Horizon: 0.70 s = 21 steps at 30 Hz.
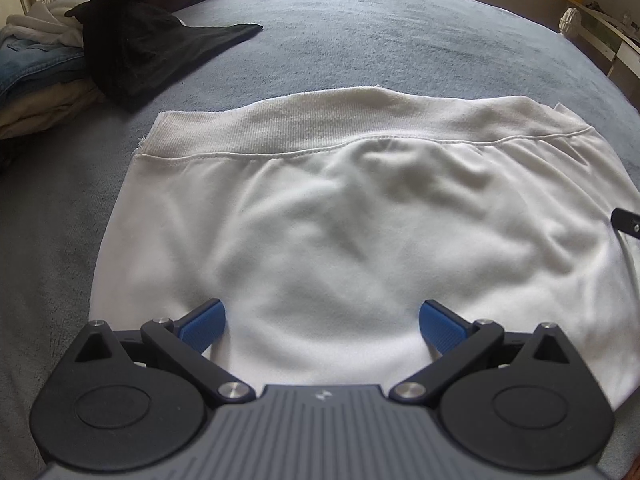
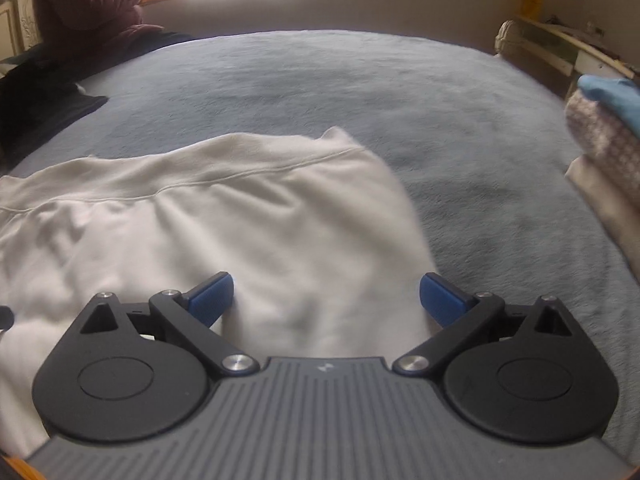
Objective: Fold clothes
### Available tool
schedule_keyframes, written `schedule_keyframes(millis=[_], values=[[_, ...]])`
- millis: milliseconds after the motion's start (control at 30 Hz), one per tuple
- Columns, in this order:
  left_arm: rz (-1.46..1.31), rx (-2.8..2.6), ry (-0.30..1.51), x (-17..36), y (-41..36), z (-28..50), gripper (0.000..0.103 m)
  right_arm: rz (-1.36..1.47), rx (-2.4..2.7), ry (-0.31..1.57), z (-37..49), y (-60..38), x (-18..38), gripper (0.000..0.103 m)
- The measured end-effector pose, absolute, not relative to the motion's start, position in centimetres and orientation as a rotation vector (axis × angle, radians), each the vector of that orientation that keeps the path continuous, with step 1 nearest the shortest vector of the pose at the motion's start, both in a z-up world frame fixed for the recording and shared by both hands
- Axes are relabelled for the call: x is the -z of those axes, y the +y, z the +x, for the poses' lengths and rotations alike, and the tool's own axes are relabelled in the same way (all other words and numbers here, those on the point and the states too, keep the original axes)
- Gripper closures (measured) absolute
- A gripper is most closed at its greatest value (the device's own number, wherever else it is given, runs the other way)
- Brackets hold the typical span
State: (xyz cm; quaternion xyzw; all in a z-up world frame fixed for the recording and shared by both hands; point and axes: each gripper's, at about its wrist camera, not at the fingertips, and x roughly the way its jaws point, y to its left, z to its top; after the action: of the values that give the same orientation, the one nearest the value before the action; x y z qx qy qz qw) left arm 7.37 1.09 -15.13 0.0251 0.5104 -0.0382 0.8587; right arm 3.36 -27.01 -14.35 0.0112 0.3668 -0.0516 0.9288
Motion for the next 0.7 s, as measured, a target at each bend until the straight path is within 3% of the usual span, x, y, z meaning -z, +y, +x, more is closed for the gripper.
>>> schedule_keyframes(millis=[300,700], values=[[0.050,0.079,1.073,15.2,1.1,7.3,0.000,-0.089,0.029,0.727,1.9,-24.4,13.9,0.005],[0.046,0.076,1.078,15.2,1.3,7.2,0.000,-0.054,0.190,0.776,-0.8,-29.5,14.0,0.008]])
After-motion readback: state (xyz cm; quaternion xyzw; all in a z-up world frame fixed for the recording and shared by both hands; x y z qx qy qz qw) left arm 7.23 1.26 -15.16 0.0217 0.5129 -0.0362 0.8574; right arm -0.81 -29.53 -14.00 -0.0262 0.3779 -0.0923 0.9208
